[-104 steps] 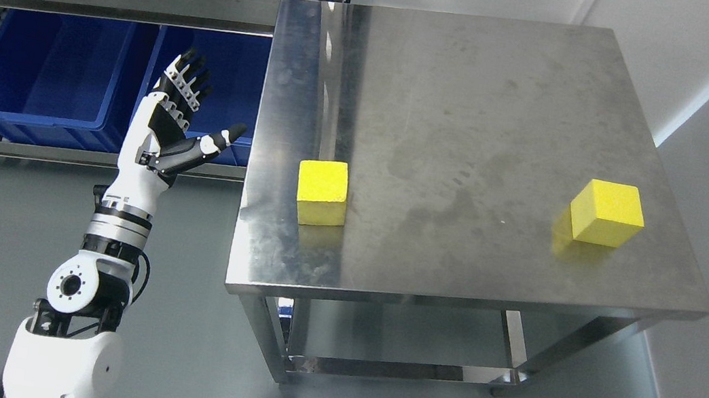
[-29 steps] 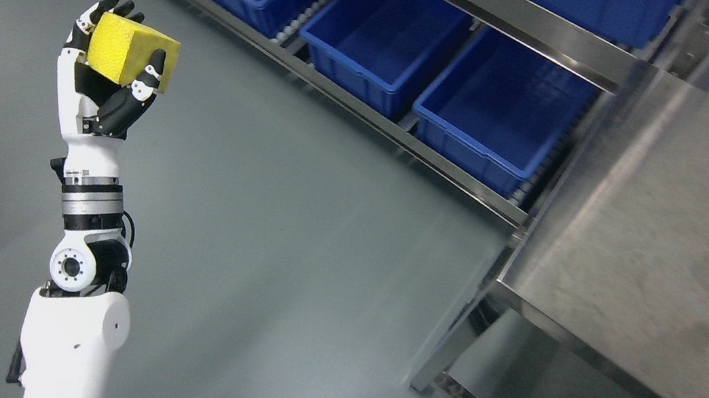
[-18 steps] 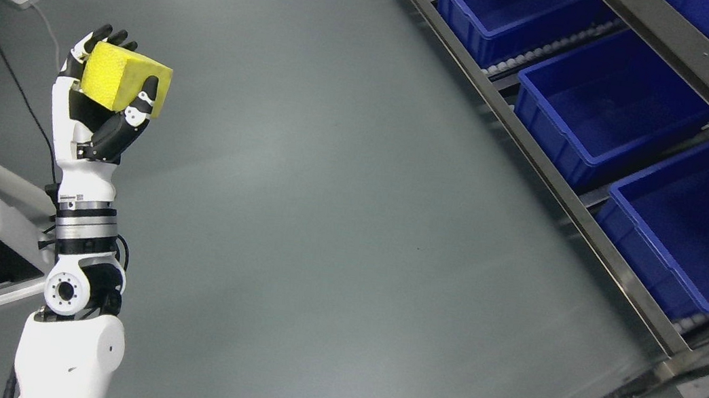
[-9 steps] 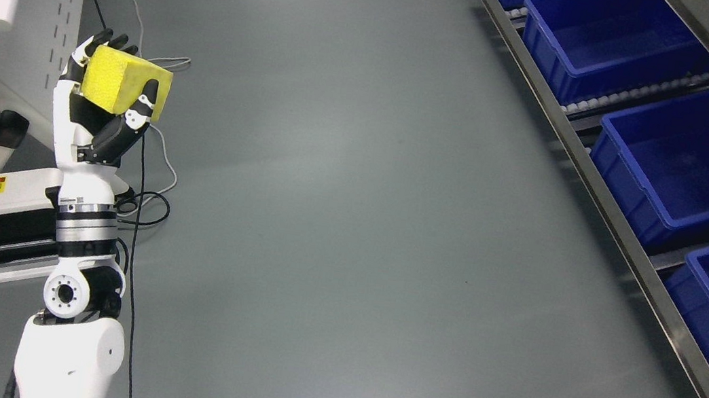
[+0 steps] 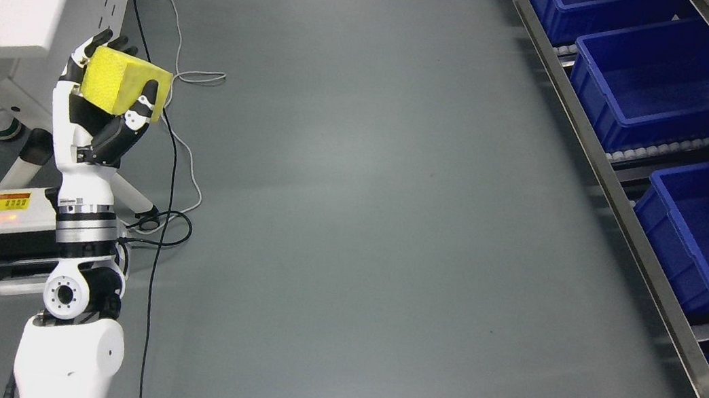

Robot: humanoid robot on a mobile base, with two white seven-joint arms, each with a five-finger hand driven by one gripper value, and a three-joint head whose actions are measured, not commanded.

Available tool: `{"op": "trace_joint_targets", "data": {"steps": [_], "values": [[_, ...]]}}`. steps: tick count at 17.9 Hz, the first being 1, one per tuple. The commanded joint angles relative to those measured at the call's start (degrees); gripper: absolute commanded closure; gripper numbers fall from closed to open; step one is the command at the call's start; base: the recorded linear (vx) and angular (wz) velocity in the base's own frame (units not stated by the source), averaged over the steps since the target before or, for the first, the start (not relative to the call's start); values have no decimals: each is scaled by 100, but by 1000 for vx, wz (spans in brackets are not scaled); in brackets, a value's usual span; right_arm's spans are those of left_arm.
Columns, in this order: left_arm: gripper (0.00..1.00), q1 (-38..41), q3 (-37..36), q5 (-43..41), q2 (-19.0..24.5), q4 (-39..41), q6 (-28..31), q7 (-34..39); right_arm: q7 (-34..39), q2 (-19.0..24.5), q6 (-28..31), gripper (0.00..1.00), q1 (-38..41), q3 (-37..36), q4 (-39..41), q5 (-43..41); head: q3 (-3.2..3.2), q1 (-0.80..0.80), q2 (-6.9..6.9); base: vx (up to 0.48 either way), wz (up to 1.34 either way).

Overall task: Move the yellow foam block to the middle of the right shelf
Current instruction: 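Hold the cube raised in the left hand while the robot turns toward the shelves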

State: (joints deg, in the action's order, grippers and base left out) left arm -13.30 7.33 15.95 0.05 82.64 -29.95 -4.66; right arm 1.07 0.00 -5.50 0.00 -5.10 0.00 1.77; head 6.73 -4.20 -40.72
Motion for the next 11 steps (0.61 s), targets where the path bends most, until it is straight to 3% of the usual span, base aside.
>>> {"op": "trace_joint_targets", "data": {"steps": [1, 11], "values": [[78, 21, 5, -5, 95, 15, -11, 0, -1, -100, -4, 0, -9, 0, 100, -177, 0, 0, 0, 231, -13], [77, 47, 5, -5, 95, 24, -19, 0, -1, -100, -4, 0, -9, 0, 100, -177, 0, 0, 0, 305, -111]]}}
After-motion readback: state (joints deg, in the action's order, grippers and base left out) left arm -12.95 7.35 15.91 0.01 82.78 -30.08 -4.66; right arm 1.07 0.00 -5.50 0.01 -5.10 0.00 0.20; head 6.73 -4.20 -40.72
